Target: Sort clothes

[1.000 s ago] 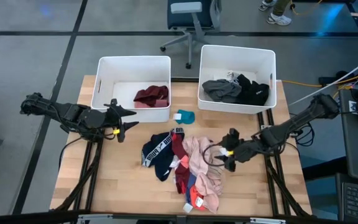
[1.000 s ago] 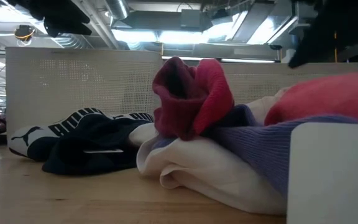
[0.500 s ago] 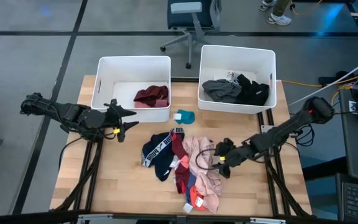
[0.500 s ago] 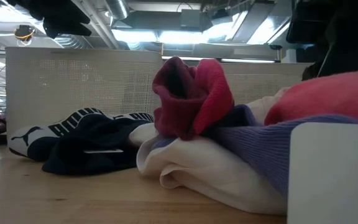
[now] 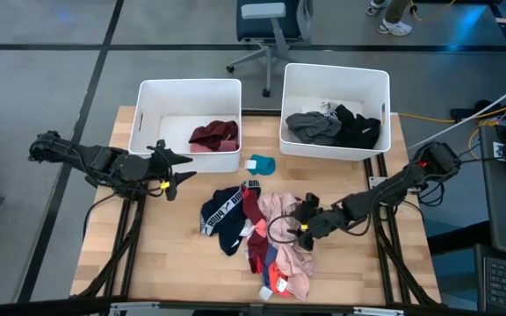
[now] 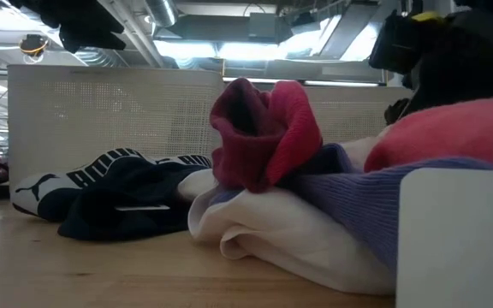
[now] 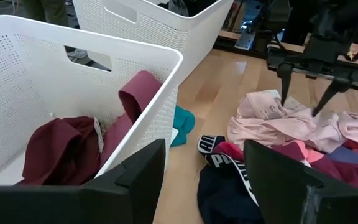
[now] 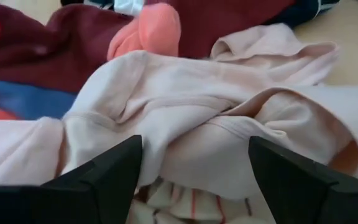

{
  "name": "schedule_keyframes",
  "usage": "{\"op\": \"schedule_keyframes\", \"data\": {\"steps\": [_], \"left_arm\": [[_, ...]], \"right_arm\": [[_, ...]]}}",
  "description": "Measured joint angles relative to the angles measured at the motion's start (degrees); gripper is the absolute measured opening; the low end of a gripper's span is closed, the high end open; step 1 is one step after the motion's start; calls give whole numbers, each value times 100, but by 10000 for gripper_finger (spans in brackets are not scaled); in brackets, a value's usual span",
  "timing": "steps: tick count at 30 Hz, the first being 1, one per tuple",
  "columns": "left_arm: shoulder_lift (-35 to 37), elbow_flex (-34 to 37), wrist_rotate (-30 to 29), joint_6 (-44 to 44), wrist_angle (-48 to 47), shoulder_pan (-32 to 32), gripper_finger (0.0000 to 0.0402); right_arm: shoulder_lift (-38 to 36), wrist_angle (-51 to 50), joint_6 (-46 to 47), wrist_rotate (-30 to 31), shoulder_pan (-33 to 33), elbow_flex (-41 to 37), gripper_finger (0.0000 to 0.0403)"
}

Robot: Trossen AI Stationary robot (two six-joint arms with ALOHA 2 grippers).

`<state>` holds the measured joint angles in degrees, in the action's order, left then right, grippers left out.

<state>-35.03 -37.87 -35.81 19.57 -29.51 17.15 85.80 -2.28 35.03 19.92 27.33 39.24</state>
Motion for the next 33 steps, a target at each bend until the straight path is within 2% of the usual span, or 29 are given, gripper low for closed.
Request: {"op": "schedule_keyframes", "data": {"steps": [4,7,11,18,20,23,26,29,33], "left_arm": [[0,0,0,0,-3,0,208],[0,0,0,-2,-3,0,208],[0,0,0,-2,-3,0,208],[0,0,0,-17,-7,0,208],[0,0,0,-39,-7,0,208],[0,0,0,-42,-7,0,208],[0,0,0,-44,-5,0,208],[0,0,0,-47,-6,0,208],[0,0,0,-74,-9,2,208]], "right_arm": [[136,57,-122,168,0,0,287],[195,181,-263,96,0,0,252],[227,228,-459,-221,0,2,175],[227,201,-949,-294,0,2,18],[211,207,-1092,-294,0,6,13],[124,169,-1268,-228,0,112,27],[-9,-184,-1596,-54,0,412,22],[-118,-845,-1954,288,2,847,7],[-201,-1581,-2544,956,0,1553,14]]}}
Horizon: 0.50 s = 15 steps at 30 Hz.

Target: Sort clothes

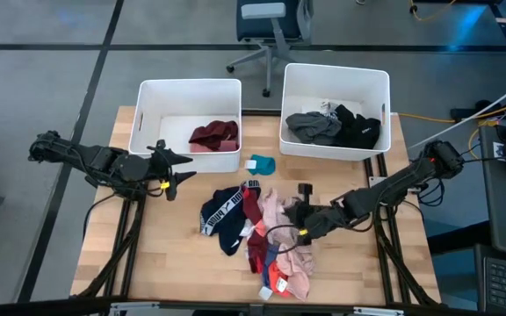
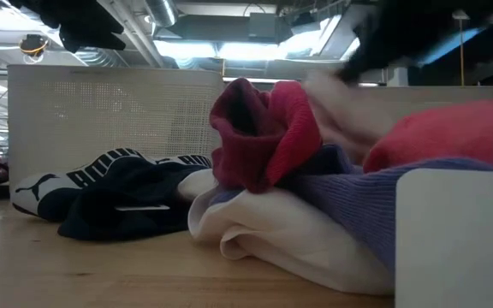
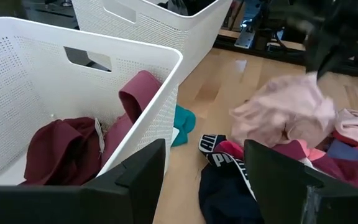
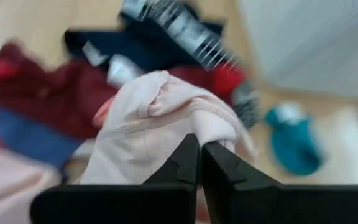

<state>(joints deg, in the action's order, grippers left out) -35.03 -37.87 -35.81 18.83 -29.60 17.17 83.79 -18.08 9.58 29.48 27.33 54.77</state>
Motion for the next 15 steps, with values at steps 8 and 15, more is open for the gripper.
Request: {"op": "schedule_keyframes", "data": {"steps": [8,15], "left_arm": [[0,0,0,-104,8,0,208],[-1,0,0,-125,9,-2,208]], "right_arm": [[-2,-289,-1511,551,-333,1213,5],[2,-84,-2512,548,-1121,1806,15]]}}
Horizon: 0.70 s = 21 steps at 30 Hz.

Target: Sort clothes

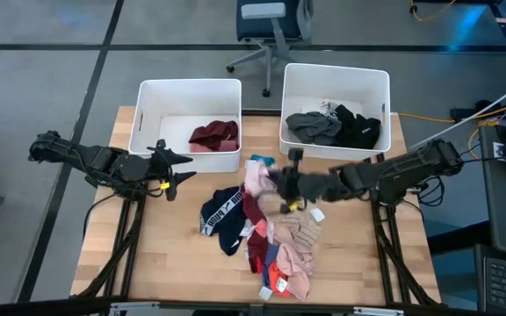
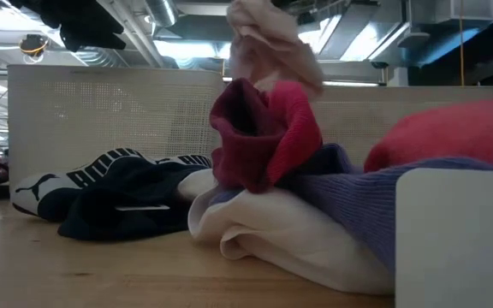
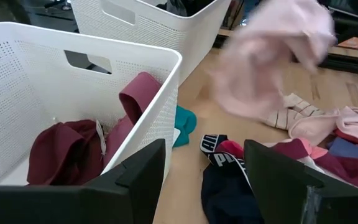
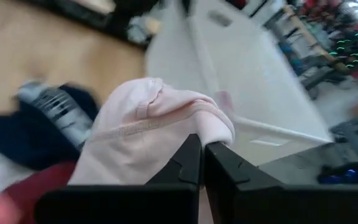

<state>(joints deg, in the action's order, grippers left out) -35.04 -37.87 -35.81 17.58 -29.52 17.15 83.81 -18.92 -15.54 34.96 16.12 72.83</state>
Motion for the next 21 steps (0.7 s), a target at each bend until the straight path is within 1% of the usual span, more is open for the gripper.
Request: {"op": "schedule_keyframes", "data": {"steps": [2,8,10,14,17,21], "left_arm": [[-1,0,0,0,-1,0,208],[0,0,0,-51,0,0,208],[-1,0,0,-63,0,0,208],[-1,0,0,-123,3,0,208],[1,0,0,-122,19,2,208],[-1,0,0,-129,15,0,208]], "right_arm": [[0,325,-282,-109,-263,78,16],[6,2185,-1310,-1067,-946,82,17],[55,2818,-1511,-1418,-1212,82,18],[235,4020,-1600,-2036,-1824,82,18],[488,5030,-1598,-2633,-2291,82,18],[978,6160,-1270,-3331,-2778,84,18]]}}
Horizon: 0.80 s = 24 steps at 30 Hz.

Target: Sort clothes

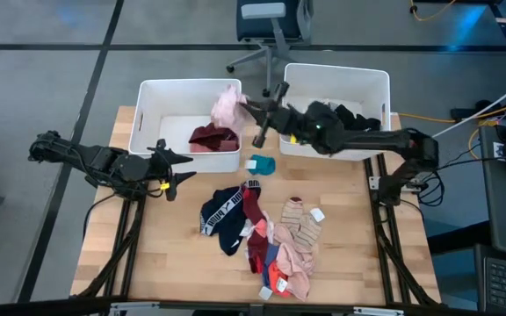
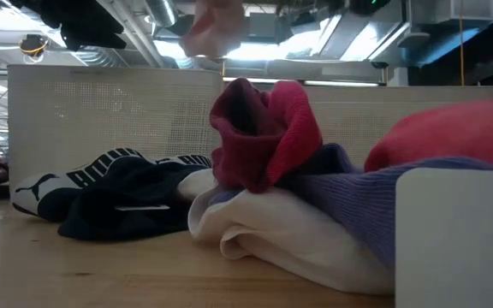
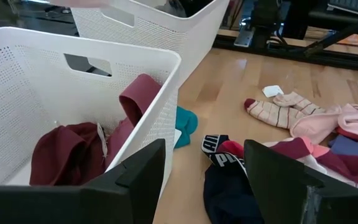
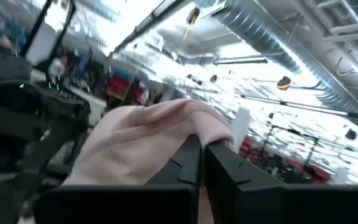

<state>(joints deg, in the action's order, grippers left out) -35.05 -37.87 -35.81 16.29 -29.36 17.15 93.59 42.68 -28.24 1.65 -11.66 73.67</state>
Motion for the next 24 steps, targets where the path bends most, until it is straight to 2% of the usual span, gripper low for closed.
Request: {"op": "schedule_keyframes", "data": {"steps": [4,7,13,18,21,24], "left_arm": [[2,0,0,-22,0,0,208],[0,0,0,-36,-11,1,208],[1,0,0,-109,-16,2,208],[1,0,0,-139,-20,2,208],[0,0,0,-140,-20,2,208],[0,0,0,-138,-19,2,208]], "right_arm": [[534,151,352,-275,-305,362,18],[992,-161,569,-278,-431,821,18],[1695,-1548,617,-30,-533,1771,18],[1965,-2393,731,196,-526,2190,21],[1992,-2872,948,224,-527,2303,41],[1992,-3107,1416,223,-527,2353,87]]}}
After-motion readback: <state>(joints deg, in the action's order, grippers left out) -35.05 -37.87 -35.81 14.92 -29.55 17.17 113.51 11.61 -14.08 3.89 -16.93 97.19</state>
